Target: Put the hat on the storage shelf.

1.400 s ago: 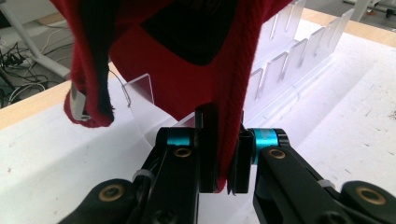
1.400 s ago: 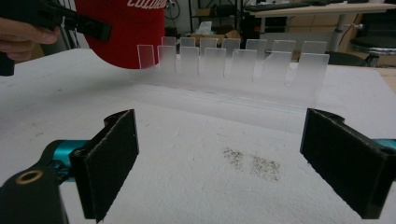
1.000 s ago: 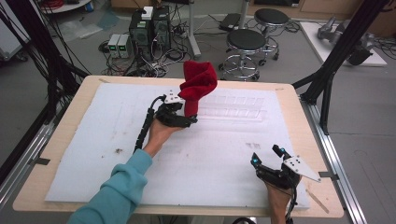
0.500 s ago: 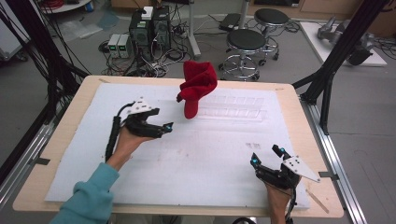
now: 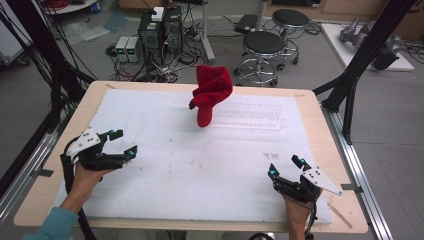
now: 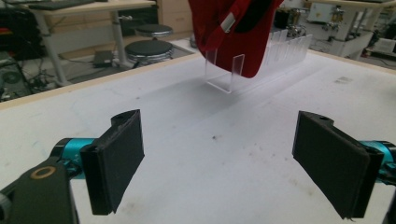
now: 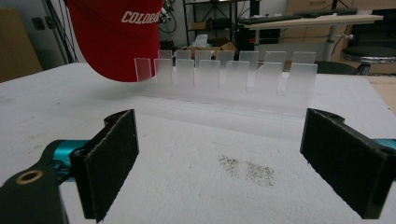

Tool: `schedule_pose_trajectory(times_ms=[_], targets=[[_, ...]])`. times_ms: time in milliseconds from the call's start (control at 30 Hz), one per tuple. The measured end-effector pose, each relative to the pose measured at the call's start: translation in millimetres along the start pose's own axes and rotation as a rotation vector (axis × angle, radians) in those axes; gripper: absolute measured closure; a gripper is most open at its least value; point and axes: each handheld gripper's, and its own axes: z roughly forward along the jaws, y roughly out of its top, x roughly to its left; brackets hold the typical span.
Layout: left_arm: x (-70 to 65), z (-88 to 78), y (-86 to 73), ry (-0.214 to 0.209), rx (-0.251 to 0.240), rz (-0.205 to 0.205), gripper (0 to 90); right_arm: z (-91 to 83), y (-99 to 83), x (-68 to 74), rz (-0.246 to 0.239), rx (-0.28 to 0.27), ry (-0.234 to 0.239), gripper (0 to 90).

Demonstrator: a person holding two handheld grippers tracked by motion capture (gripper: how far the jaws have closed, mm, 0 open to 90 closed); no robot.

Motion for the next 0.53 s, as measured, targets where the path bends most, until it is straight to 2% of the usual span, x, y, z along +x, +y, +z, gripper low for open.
schedule_pose_trajectory(times_ms=[133,300,467,533], targets=[[-1.5,-12.1,-20.8,0.009,-0.02,-0.021,16.8,0.2,0.1,0.4,-0.002,0.007,-0.002,10.5],[-5.2,-13.8,-35.0,-0.015,-0.033,-0.037,16.8,0.6,0.2,1.1,-0.001,0.012,-0.006,10.5],[-9.7,-12.6,-43.3,-0.003,-0.035,-0.019,16.8,0.8,0.1,1.8,-0.015,0.01,-0.014,10.5],[-11.8,-13.7,-45.6,0.003,-0.055,-0.009,16.8,0.6,0.0,2.5,-0.018,0.008,-0.021,10.5]])
